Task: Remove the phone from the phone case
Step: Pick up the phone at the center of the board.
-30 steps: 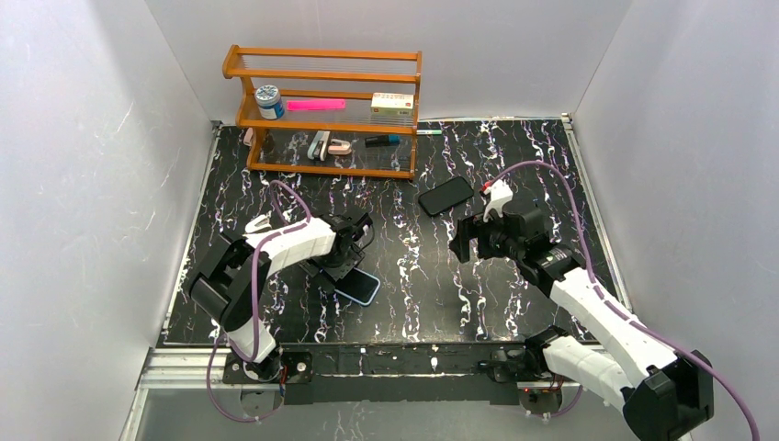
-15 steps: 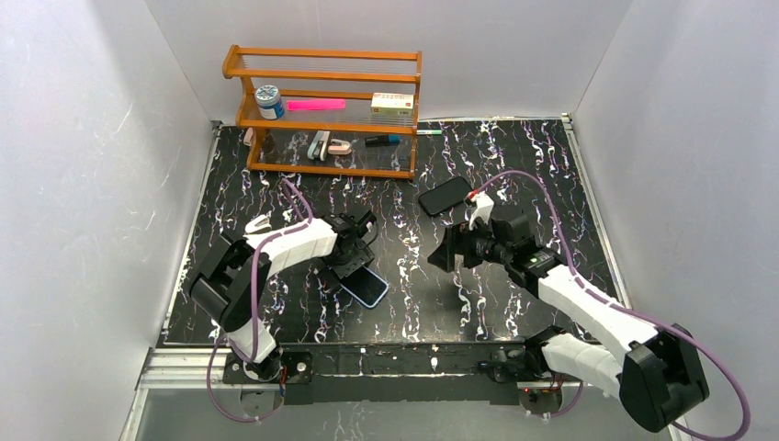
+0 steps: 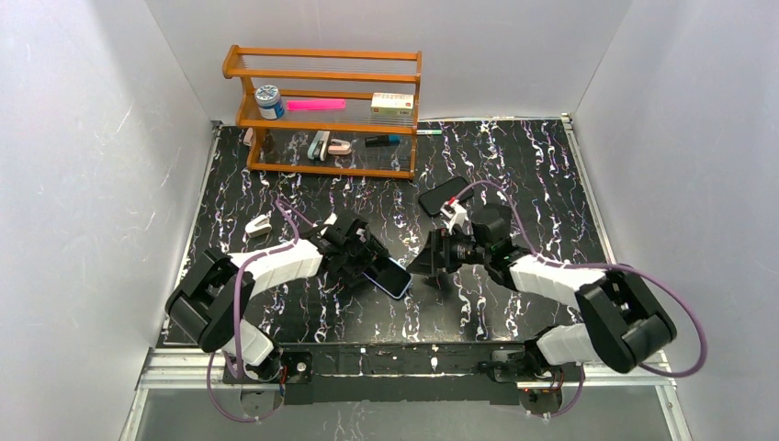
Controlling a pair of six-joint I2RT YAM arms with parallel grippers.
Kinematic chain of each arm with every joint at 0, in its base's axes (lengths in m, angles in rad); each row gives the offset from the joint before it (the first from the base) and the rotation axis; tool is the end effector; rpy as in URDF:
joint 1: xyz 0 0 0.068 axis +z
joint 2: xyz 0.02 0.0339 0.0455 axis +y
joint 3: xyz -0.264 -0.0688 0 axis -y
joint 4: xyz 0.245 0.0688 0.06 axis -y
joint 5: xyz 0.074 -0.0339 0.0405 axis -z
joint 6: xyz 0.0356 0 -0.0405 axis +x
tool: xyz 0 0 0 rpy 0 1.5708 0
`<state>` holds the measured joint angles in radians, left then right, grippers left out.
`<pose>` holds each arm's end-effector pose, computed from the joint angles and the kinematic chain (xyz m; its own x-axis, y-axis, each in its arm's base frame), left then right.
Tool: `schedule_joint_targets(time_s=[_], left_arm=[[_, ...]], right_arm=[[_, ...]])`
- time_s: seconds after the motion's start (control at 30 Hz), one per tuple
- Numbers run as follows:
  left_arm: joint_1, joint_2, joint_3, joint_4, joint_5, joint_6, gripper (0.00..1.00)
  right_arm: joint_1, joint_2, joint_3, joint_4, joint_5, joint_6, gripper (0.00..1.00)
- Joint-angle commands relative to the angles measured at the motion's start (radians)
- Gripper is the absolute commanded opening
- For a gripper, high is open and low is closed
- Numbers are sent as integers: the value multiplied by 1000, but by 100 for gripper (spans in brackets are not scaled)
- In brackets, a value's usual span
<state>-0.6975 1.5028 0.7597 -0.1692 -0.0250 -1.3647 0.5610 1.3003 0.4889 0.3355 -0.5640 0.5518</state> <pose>0.2229 -0.1857 0.1686 -0.7411 -0.6557 -0.1446 -0.4644 0.6561 -0.5949 0.2051 0.1513 0.1838 -0.7770 0.0350 -0.6286 -0.5222 0.5219 0.6745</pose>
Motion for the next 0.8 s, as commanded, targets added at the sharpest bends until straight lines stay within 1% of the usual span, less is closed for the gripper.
schedule_joint_targets(time_s=[0.0, 0.17, 0.43, 0.5, 0.57, 0.67, 0.73, 0.77], left_arm=[[-8, 17, -73, 28, -1, -7, 6], [-8, -9, -100, 49, 8, -8, 6], [-8, -42, -137, 79, 17, -7, 5], [-8, -46, -142, 92, 24, -3, 6], [-8, -53, -144, 105, 25, 4, 6], [-8, -75, -147, 109, 17, 21, 8], [-8, -105, -148, 107, 1, 35, 11], [-8, -121, -148, 106, -5, 47, 17]], right_arm=[[32, 94, 3, 173, -82, 29, 97], [59, 208, 27, 235, -115, 13, 90], [102, 333, 64, 351, -199, 20, 69], [112, 359, 81, 370, -213, 27, 62], [117, 373, 88, 396, -219, 37, 53], [117, 377, 94, 421, -230, 52, 34], [117, 366, 99, 413, -232, 51, 15], [118, 357, 99, 407, -231, 50, 6]])
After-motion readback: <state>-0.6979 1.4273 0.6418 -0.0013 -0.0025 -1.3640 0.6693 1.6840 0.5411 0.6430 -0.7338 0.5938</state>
